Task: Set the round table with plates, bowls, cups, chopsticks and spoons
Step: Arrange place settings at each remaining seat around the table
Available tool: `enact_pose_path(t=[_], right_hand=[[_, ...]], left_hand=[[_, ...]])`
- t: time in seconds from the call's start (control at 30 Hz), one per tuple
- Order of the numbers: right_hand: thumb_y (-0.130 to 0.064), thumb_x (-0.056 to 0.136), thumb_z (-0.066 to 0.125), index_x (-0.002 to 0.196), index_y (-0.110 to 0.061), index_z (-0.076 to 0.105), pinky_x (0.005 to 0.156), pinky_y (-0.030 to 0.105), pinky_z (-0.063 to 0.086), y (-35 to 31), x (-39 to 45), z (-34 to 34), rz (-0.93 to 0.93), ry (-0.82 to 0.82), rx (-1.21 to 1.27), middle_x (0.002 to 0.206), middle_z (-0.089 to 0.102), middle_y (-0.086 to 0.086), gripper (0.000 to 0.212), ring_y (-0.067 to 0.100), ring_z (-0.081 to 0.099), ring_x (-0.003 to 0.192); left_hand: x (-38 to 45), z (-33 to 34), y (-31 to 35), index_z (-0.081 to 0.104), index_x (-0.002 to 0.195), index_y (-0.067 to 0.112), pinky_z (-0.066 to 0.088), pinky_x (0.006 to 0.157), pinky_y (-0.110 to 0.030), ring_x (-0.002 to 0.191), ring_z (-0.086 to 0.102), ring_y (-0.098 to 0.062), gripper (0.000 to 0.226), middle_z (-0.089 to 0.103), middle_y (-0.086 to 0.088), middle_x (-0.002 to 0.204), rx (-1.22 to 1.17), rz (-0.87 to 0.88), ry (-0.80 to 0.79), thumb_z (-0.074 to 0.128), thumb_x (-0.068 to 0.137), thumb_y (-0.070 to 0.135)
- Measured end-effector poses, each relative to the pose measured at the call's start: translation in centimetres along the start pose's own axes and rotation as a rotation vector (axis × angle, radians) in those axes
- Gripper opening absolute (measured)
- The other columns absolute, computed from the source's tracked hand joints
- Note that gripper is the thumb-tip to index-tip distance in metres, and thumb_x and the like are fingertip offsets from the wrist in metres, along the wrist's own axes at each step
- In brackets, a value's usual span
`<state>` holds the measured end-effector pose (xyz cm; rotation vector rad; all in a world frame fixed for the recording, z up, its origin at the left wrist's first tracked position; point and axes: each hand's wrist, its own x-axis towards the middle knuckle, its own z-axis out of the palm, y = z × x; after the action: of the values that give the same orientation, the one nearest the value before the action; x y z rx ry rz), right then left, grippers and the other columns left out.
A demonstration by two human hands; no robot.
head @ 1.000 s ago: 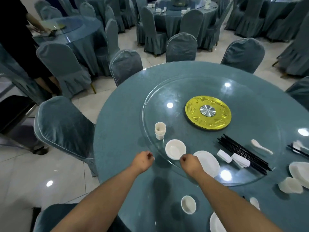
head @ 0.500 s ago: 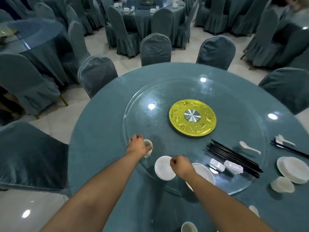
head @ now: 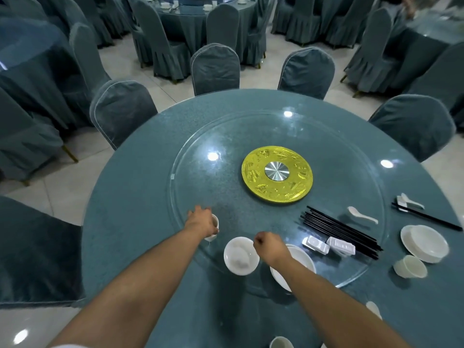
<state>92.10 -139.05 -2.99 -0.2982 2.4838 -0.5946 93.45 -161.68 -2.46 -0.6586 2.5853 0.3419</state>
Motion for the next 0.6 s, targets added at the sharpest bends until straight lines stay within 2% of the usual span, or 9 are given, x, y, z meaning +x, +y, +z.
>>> enact_pose_path(t=[0.2,0.3,0.47,0.6], right_hand=[[-0.016,0.086,0.042,0.074,-0.014,0.059,0.068,0.035,0.051,0.6,0.0,0.3,0.009,0.021,0.000,0.081,0.066,0.007,0.021,0.028,0.061,0.079],[-0.015,0.085,0.042,0.064,-0.016,0.048,0.063,0.033,0.047,0.7,-0.1,0.5,0.012,0.045,0.008,0.071,0.060,0.004,0.022,0.025,0.054,0.070],[-0.016,0.086,0.041,0.072,-0.012,0.057,0.064,0.036,0.049,0.9,-0.3,0.5,0.019,0.056,0.002,0.075,0.063,0.006,0.021,0.028,0.059,0.076],[-0.017,0.087,0.042,0.067,-0.017,0.052,0.061,0.031,0.045,0.5,-0.7,0.6,0.007,0.071,-0.018,0.070,0.059,0.001,0.022,0.023,0.054,0.069]], left_hand=[[0.1,0.2,0.0,0.051,0.126,0.019,0.033,0.105,-0.034,0.126,0.042,-0.021,0.056,0.048,-0.007,0.128,0.010,0.049,0.026,0.070,0.078,0.042],[-0.1,0.0,-0.1,0.051,0.125,0.019,0.033,0.103,-0.034,0.124,0.045,-0.020,0.055,0.052,-0.005,0.126,-0.008,0.044,0.040,0.070,0.078,0.042],[-0.6,-1.3,-0.2,0.054,0.114,0.020,0.033,0.098,-0.034,0.117,0.053,-0.020,0.041,0.061,-0.001,0.117,-0.010,0.058,0.070,0.066,0.081,0.040],[-1.6,-2.3,-0.4,0.055,0.122,0.019,0.034,0.103,-0.034,0.119,0.053,-0.023,0.046,0.060,-0.003,0.121,-0.074,0.049,0.105,0.064,0.081,0.039]])
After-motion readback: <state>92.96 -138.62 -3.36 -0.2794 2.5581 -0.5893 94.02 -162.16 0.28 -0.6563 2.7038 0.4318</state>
